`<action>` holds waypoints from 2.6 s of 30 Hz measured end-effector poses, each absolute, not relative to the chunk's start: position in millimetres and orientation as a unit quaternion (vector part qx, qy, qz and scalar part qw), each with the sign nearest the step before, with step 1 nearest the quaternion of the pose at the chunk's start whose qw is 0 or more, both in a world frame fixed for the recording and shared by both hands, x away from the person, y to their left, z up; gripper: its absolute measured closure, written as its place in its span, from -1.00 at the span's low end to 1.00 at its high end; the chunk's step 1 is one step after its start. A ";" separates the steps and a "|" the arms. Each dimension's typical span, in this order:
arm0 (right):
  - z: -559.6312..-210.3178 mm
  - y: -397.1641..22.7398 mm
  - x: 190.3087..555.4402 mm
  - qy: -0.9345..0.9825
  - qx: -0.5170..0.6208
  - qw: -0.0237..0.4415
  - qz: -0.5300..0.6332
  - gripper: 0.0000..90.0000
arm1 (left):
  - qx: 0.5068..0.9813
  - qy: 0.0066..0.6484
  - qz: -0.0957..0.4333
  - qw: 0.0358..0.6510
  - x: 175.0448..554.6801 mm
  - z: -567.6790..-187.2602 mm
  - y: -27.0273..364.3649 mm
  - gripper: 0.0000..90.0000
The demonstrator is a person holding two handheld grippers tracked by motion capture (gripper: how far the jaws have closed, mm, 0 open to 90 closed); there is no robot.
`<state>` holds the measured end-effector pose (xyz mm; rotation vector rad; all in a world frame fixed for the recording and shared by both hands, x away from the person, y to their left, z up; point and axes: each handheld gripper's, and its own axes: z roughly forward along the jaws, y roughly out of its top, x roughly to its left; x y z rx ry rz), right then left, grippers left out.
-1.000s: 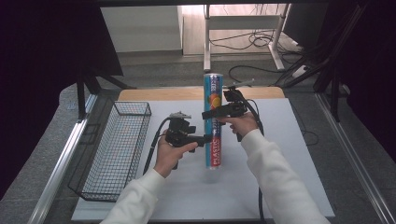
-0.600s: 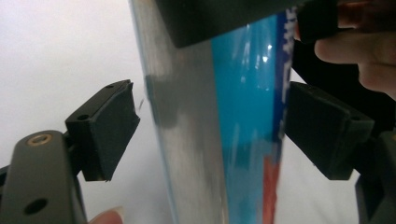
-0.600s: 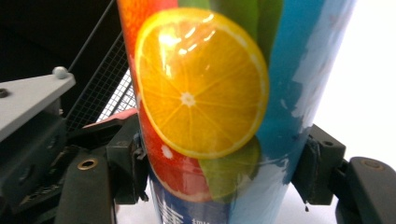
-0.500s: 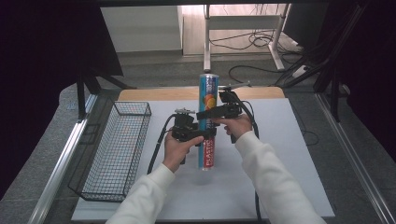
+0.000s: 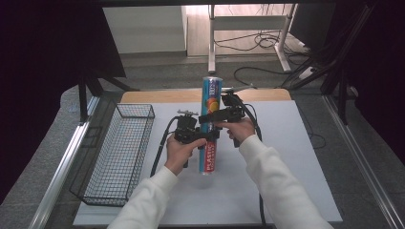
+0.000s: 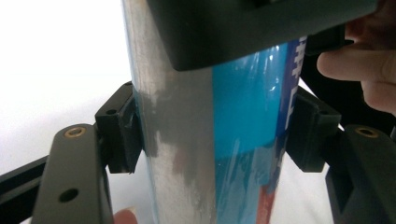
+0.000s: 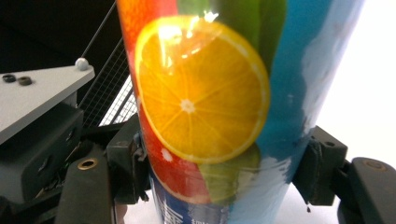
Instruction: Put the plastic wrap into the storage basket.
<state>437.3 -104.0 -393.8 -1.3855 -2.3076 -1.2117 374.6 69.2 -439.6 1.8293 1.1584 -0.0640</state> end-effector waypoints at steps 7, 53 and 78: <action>-393.1 -106.4 437.9 -0.771 -0.459 0.119 -0.425 -0.57 | 0.733 0.468 -0.065 0.489 378.9 -439.6 82.2 -0.29; -486.0 -278.9 310.7 -0.808 -0.444 -0.079 -0.378 -0.72 | 0.725 0.497 -0.030 0.475 355.7 -414.5 145.3 -0.29; -493.9 -289.2 307.2 -0.811 -0.444 -0.097 -0.367 -0.72 | 0.713 0.530 0.017 0.459 334.1 -394.1 204.7 -0.29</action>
